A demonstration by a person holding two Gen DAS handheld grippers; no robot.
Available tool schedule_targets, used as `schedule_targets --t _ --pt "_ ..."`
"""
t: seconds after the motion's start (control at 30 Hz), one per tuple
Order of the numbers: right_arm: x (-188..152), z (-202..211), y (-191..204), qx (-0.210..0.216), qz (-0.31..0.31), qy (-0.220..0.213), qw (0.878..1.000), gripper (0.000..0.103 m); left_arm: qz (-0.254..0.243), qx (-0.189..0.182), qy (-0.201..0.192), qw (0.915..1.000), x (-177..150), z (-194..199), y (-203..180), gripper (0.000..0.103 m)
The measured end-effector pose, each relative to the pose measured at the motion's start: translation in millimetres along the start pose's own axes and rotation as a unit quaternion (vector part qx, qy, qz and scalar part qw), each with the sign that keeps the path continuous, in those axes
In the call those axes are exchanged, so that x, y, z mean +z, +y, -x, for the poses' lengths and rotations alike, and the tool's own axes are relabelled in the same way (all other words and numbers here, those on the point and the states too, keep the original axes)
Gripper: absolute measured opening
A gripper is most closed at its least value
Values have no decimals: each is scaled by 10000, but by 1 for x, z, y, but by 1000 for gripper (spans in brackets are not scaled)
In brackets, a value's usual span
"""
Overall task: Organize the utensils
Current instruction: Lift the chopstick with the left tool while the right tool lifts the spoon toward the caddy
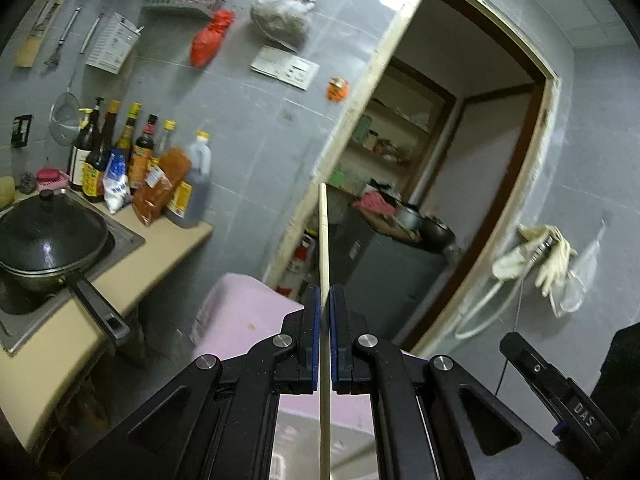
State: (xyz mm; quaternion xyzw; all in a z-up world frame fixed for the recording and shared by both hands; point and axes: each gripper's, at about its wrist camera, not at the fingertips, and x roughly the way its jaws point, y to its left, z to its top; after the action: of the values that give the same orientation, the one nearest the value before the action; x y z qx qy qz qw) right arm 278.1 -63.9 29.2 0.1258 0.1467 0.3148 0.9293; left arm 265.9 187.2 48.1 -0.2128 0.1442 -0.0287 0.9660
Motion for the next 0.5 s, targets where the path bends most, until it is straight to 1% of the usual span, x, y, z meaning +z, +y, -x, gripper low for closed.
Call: schedule_targets --t 0.2,0.33,0.5 --pt "-8 -25 9 -36 -38 -46 10000 9 73 235 -221 9995 7 -15 33 2" --pt "-16 -41 7 -93 -87 -25 9999 9 16 297 -301 9991 3 -25 41 2" --pt "-25 -56 4 -162 -187 11 9997 9 -65 392 -272 9988 -10 -38 47 2"
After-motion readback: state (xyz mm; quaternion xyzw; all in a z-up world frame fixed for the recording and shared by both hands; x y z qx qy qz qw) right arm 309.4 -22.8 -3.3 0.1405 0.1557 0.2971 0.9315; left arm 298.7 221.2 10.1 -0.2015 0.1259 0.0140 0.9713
